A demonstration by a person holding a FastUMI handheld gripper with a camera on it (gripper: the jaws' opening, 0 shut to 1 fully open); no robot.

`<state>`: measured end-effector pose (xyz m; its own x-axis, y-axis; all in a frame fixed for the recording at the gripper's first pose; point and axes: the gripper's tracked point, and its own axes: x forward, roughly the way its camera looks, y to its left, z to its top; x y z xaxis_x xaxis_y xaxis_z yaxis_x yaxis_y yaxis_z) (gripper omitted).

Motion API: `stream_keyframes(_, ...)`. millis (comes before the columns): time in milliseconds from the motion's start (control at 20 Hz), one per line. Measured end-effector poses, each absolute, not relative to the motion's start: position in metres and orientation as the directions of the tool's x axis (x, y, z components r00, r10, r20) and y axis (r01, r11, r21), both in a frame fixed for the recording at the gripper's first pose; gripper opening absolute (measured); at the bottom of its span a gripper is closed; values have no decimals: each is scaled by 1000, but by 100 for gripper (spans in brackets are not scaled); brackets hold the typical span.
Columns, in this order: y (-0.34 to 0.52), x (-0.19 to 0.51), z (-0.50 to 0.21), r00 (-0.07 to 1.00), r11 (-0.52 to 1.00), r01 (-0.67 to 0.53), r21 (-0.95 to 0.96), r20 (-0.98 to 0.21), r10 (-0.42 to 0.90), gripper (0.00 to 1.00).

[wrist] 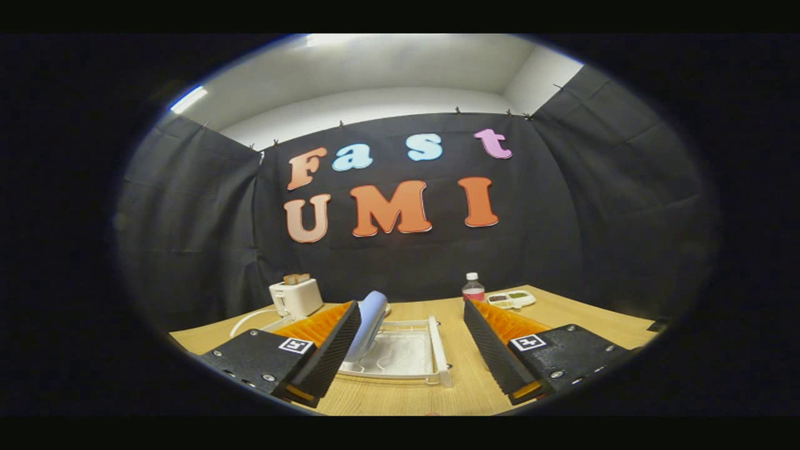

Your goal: Take the plate from the dish rack, then take the spoon from the basket and place it into the plate.

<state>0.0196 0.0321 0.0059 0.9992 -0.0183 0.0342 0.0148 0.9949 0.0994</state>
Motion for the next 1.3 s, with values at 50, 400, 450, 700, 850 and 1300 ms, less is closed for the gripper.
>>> stream_keyframes(50,35,25,7,999,996,5,91,35,-9,99)
stream_keyframes(400,61,85,8,990,997,-56,45,-129,62,99)
stream_keyframes(450,64,96,4,985,997,-58,47,-159,65,99)
stream_keyframes(700,76,140,-42,919,998,-34,60,-390,54,99)
stream_keyframes(850,84,157,-61,879,995,-20,98,-472,64,99)
stream_keyframes(1300,105,170,-128,764,967,112,230,-642,64,55)
